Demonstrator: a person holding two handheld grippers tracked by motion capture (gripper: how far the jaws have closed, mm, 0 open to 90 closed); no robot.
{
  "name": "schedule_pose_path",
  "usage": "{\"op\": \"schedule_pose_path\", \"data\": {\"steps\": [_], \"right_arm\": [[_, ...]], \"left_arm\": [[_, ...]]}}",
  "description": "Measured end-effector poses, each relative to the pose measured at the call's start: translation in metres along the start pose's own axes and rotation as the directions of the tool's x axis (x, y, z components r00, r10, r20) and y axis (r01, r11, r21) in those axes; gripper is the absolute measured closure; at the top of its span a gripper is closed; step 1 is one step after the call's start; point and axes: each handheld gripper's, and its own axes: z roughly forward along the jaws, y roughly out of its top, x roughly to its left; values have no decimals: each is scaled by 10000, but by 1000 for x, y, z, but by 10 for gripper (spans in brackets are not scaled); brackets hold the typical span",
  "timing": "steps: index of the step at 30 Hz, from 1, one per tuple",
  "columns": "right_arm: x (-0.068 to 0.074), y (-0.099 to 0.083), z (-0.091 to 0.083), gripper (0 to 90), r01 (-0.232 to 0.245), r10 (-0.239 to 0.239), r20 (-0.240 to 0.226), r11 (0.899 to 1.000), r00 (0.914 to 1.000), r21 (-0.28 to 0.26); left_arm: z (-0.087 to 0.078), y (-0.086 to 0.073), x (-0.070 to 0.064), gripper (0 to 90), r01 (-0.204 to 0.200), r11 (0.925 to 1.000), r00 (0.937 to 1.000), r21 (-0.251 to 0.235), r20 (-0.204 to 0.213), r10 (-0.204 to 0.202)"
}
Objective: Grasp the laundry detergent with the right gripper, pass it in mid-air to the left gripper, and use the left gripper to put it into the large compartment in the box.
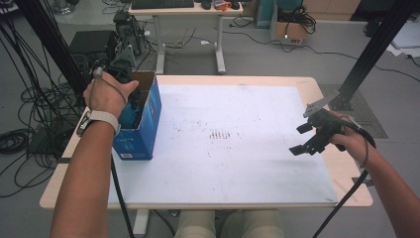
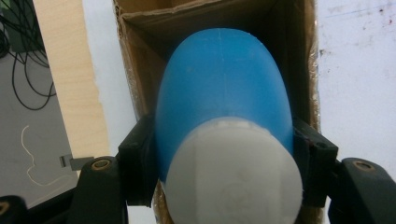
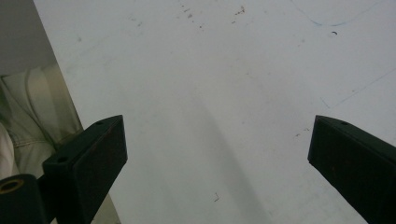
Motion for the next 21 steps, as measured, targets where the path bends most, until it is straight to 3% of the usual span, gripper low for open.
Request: {"op": "schedule_pose_path", "data": {"steps": [10, 12, 14, 19, 21], "right_arm": [[1, -1, 5, 44, -107, 106, -74, 9999, 9999, -117], [-1, 0, 3, 44, 41, -41, -29, 9999, 10000, 157], [0, -1, 5, 44, -32, 31, -63, 9998, 10000, -177], [0, -2, 6, 44, -182, 181, -77, 9997, 9998, -148], [-2, -2, 6, 43, 192, -193, -100, 9998, 9998, -79]], "left_arm": [[13, -3, -1, 375, 21, 9999, 9999, -169, 126, -19], [16, -4, 0, 375, 36, 9997, 9999, -226, 115, -33], [18, -4, -1, 375, 151, 9997, 9999, -184, 80, -150], [26, -5, -2, 375, 125, 9999, 9999, -102, 41, -125], [30, -5, -2, 375, 146, 9998, 9999, -115, 53, -145]]}}
